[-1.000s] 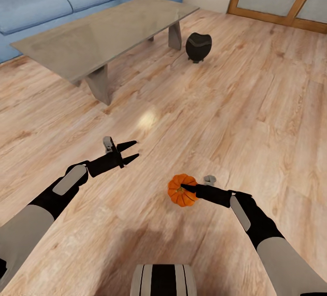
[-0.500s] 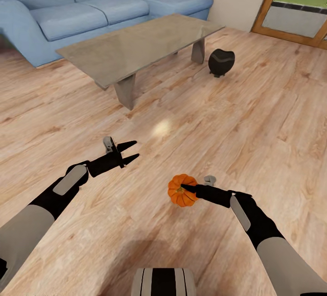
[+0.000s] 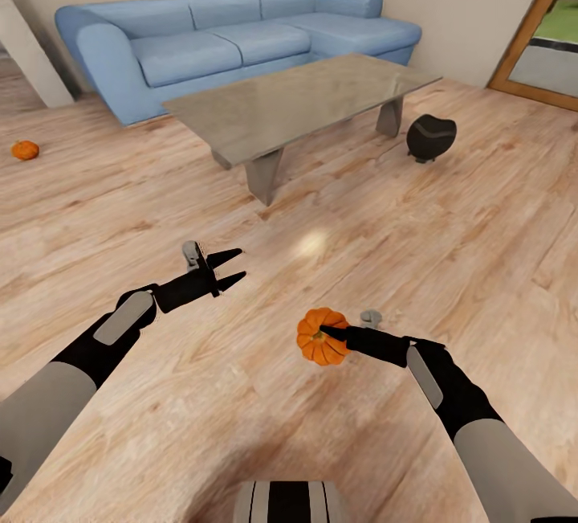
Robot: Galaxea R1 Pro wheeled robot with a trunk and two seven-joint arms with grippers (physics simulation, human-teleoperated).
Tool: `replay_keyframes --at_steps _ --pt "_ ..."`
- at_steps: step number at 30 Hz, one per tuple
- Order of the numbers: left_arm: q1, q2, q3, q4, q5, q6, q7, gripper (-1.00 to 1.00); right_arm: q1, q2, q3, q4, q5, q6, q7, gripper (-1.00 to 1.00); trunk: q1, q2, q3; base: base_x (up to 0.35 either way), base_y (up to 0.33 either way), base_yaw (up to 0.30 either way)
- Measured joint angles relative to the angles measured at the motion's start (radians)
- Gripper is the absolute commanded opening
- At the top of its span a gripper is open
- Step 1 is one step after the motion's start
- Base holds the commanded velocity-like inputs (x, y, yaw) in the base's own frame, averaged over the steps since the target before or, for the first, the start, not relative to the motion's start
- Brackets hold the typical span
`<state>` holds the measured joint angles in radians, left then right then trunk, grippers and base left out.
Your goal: Place each of the two pumpkins and all three candles from the living room inside a cabinet in the living room (use any cabinet), then make sure every cabinet is closed, and position the cauldron so it is next to a table in the living room.
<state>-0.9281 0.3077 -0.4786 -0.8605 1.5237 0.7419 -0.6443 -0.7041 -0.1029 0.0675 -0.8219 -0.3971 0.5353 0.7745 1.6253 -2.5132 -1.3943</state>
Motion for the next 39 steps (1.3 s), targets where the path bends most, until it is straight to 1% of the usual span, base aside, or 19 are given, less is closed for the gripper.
replay_keyframes --at_steps 21,28,29,30,33,34,39 --pt "0.0 0.001 0.0 0.001 0.0 -0.001 0.0 1.0 0.0 0.0 0.0 0.0 0.0 0.0 0.0 -1.0 -0.009 0.005 0.081 0.0 0.0 0.287" --pt "0.0 0.001 0.0 0.001 0.0 -0.001 0.0 1.0 0.0 0.0 0.001 -0.001 -0.003 0.001 -0.003 -1.0 -0.013 0.007 0.108 0.0 0.0 0.057" --pt "0.0 0.001 0.0 0.002 0.0 -0.001 0.0 1.0 0.0 -0.001 0.031 -0.003 0.003 0.005 -0.008 -1.0 -0.013 0.007 0.112 0.0 0.0 0.001" --pt "0.0 0.001 0.0 0.002 0.0 -0.001 0.0 1.0 0.0 -0.001 0.05 -0.003 0.009 0.004 -0.008 -1.0 -0.014 0.007 0.116 0.0 0.0 0.0" --pt "0.0 0.001 0.0 0.002 0.0 0.0 0.0 1.0 0.001 -0.003 0.093 -0.006 0.01 0.002 -0.006 -1.0 -0.015 0.008 0.128 0.0 0.0 0.0" --pt "0.0 0.001 0.0 0.001 0.0 0.0 0.0 1.0 0.0 -0.004 0.102 -0.004 0.011 0.0 -0.006 -1.0 -0.015 0.008 0.131 0.0 0.0 0.0" --pt "0.0 0.001 0.0 0.001 0.0 0.0 0.0 1.0 0.0 -0.004 0.105 -0.004 0.013 -0.002 -0.007 -1.0 -0.018 0.009 0.15 0.0 0.0 0.177"
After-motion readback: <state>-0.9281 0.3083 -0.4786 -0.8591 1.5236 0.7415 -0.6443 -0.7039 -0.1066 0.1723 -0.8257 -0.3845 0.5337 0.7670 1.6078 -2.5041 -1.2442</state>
